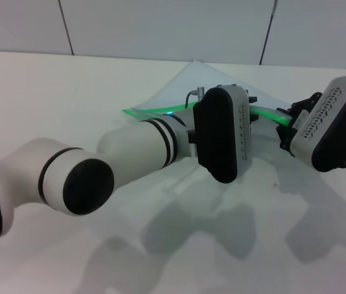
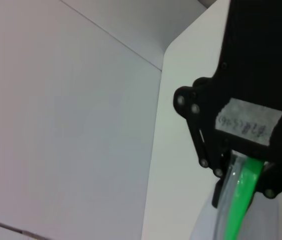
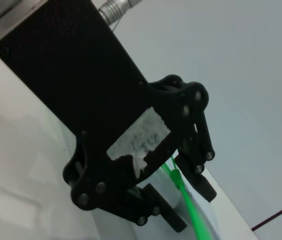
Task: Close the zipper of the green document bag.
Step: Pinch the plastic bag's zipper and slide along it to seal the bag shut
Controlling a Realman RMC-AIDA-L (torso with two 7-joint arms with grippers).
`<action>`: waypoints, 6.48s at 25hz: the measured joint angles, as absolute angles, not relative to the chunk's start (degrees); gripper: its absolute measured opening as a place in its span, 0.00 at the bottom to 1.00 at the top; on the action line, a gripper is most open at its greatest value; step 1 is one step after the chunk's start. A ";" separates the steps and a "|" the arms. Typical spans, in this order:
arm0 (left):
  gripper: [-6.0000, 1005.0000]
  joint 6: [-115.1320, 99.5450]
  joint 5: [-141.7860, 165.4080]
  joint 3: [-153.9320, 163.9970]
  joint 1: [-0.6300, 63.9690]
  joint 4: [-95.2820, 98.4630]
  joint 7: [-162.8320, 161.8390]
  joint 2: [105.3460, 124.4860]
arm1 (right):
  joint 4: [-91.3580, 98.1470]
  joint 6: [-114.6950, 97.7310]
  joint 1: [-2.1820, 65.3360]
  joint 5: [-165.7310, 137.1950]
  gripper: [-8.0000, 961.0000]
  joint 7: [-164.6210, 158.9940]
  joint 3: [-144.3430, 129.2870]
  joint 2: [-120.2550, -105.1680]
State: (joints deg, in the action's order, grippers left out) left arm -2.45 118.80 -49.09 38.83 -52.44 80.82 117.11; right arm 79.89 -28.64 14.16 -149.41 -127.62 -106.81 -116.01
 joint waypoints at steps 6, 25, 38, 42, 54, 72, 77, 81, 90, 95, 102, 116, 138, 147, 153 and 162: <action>0.30 -2.96 116.31 -49.04 40.27 -50.86 80.77 117.16 | 80.02 -28.64 14.16 -149.42 0.06 -127.68 -106.87 -116.01; 0.22 -4.40 116.09 -46.86 41.36 -49.92 80.77 117.25 | 79.97 -28.66 14.59 -149.32 0.06 -127.71 -106.89 -116.10; 0.17 -5.88 115.57 -45.40 41.68 -49.27 80.70 117.31 | 80.07 -28.62 14.68 -149.31 0.06 -127.71 -106.97 -116.10; 0.15 -5.96 115.54 -45.35 41.68 -49.15 80.68 117.33 | 80.07 -28.59 14.68 -149.28 0.06 -127.70 -106.96 -116.10; 0.13 -8.71 115.40 -44.56 41.06 -47.80 80.07 117.43 | 79.89 -28.00 14.60 -149.22 0.07 -127.71 -107.05 -116.10; 0.10 -11.09 114.10 -44.58 39.28 -46.67 79.41 117.11 | 80.11 -27.27 14.03 -149.25 0.07 -127.70 -106.34 -116.10; 0.10 -11.95 113.93 -45.04 38.29 -46.19 79.40 117.06 | 80.10 -27.24 13.83 -149.24 0.07 -127.70 -105.67 -116.11; 0.10 -12.55 113.80 -45.35 37.45 -46.06 79.40 116.96 | 80.34 -27.22 13.42 -149.24 0.08 -127.70 -105.10 -116.10; 0.10 -12.89 113.11 -45.27 38.43 -46.20 79.43 116.90 | 80.42 -27.16 13.47 -149.24 0.08 -127.71 -105.46 -116.10; 0.11 -12.92 113.10 -45.01 39.36 -46.48 79.51 116.99 | 80.07 -27.15 13.74 -149.24 0.08 -127.71 -105.54 -116.10; 0.26 -14.09 113.48 -44.37 40.24 -46.76 79.89 117.11 | 79.83 -27.15 14.01 -149.24 0.08 -127.75 -105.70 -116.10; 0.37 -14.39 113.31 -41.74 40.69 -46.85 79.84 117.12 | 79.03 -27.16 14.63 -149.23 0.08 -127.79 -105.78 -116.02; 0.16 -18.46 112.47 -38.83 41.60 -46.57 78.71 117.19 | 79.60 -27.16 14.58 -149.24 0.09 -127.79 -106.20 -116.10; 0.16 -18.55 112.49 -38.84 41.95 -46.17 78.81 117.25 | 79.75 -27.16 14.64 -149.24 0.09 -127.79 -106.36 -116.10; 0.16 -18.45 112.50 -38.85 42.40 -45.31 78.79 117.25 | 79.98 -27.16 14.67 -149.24 0.09 -127.79 -106.66 -116.10; 0.25 -18.57 112.57 -38.70 42.54 -45.05 79.03 117.31 | 80.49 -27.16 14.68 -149.24 0.10 -127.79 -106.91 -116.10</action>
State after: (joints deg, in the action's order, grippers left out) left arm -18.57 112.57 -38.69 42.54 -45.05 79.04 117.31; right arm 80.49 -27.16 14.68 -149.24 -127.79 -106.91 -116.10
